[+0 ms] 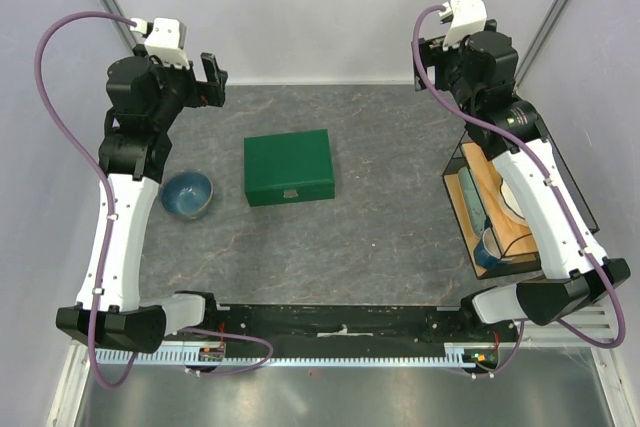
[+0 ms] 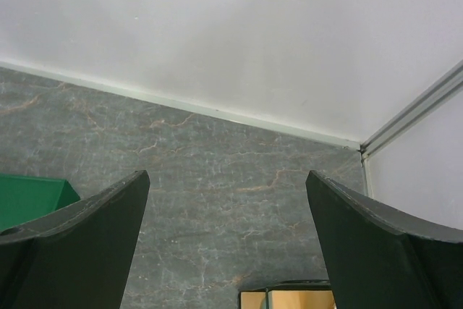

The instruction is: Organize the mixed jewelry

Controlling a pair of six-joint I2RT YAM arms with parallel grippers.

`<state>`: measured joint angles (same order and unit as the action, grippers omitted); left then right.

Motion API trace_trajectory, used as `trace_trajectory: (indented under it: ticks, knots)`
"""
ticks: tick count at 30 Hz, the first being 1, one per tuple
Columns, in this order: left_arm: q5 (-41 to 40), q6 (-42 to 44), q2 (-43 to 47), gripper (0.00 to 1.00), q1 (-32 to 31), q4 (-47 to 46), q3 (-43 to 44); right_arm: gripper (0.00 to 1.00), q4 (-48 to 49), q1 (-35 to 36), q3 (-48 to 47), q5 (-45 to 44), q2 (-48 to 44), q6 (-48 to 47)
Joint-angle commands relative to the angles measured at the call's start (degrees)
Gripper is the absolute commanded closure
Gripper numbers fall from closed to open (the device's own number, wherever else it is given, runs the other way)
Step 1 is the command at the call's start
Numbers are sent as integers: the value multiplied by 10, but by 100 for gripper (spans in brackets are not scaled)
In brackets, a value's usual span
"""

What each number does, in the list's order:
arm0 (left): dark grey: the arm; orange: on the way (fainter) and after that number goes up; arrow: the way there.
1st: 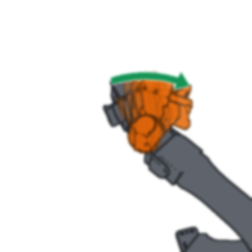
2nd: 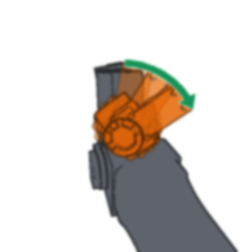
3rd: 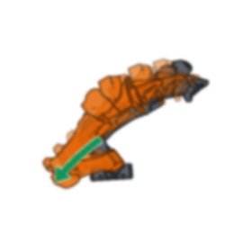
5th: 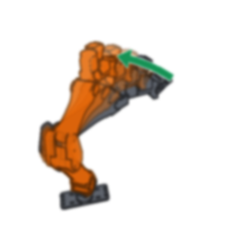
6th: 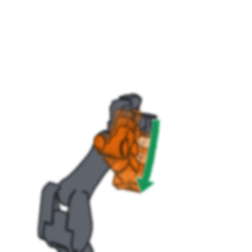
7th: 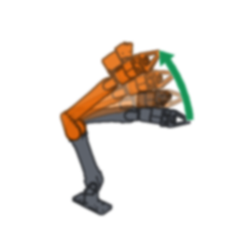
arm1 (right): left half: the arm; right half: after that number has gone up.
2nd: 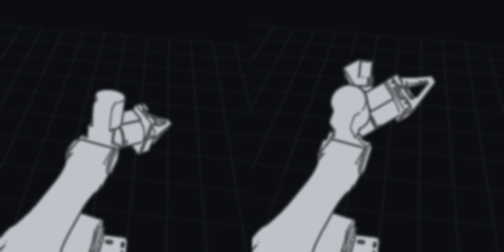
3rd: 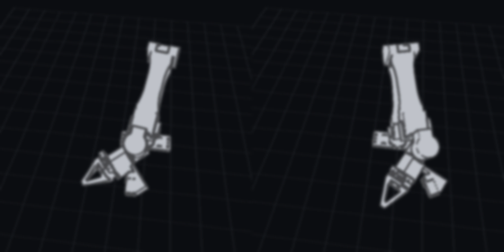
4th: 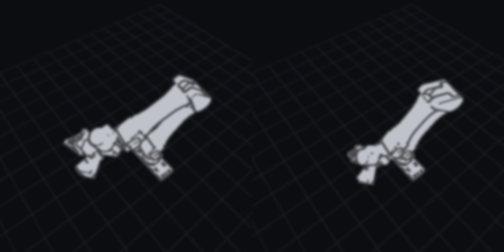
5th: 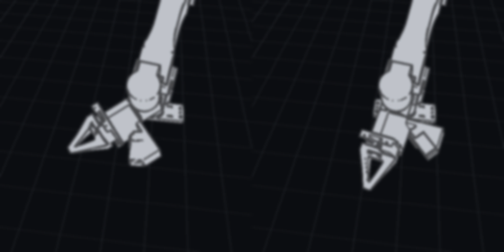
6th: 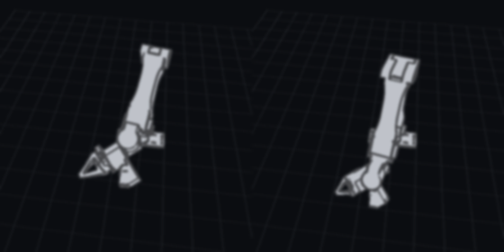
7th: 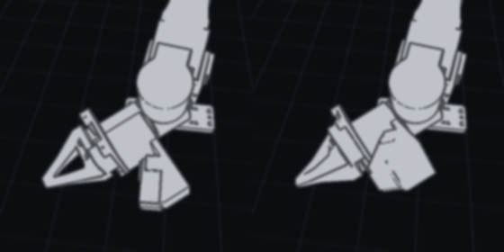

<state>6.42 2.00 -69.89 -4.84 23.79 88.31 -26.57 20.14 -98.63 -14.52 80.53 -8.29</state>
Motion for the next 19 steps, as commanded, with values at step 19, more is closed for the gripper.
trace_trajectory:
  ticks: [19]
  knots:
    - [15, -26, 7, 1, 4, -36, 21, 2, 41, 1, -24, -25, -19, 21]
